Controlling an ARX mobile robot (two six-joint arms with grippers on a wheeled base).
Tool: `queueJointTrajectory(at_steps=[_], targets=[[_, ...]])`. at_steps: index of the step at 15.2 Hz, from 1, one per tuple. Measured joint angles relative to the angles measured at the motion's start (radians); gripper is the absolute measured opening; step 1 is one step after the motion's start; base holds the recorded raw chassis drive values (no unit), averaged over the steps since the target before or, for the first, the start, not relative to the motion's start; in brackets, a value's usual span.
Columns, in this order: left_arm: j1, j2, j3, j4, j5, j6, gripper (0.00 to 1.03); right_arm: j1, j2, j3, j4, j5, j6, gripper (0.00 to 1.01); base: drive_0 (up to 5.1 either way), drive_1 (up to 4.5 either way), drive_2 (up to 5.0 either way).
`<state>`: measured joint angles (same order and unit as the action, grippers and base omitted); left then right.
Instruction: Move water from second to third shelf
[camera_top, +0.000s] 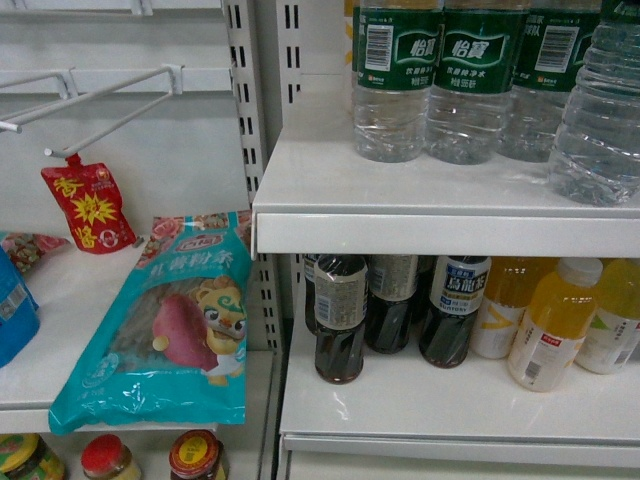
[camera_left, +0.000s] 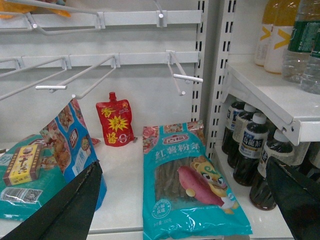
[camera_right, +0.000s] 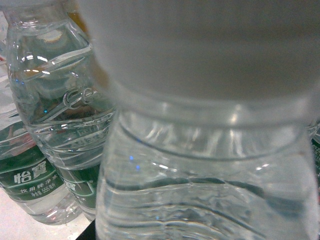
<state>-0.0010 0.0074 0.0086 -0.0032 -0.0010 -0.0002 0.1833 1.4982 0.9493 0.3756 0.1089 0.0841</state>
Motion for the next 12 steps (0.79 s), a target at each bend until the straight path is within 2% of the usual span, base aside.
queueJointTrajectory(at_steps=[7, 8, 9, 11, 12], targets=[[0.000, 0.000, 0.000, 0.000, 0.000, 0.000, 0.98, 0.000, 0.027, 0.023, 0.006, 0.015, 0.001, 0.45, 0.0, 0.00, 0.0], [0.000, 0.000, 0.000, 0.000, 0.000, 0.000, 0.98, -0.005, 0.032, 0.023, 0.009, 0.018, 0.002, 0.73, 0.0, 0.00, 0.0], [0.000, 0.000, 0.000, 0.000, 0.000, 0.000, 0.98, -0.007, 0.031, 0.024, 0.019, 0.018, 0.002, 0.85, 0.0, 0.00, 0.0], [0.000, 0.000, 0.000, 0.000, 0.000, 0.000, 0.98, -0.007, 0.031, 0.024, 0.021, 0.018, 0.001, 0.89, 0.0, 0.00, 0.0], [0.000, 0.000, 0.000, 0.000, 0.000, 0.000, 0.98, -0.007, 0.031, 0.024, 0.020, 0.018, 0.001, 0.94, 0.0, 0.00, 0.0]])
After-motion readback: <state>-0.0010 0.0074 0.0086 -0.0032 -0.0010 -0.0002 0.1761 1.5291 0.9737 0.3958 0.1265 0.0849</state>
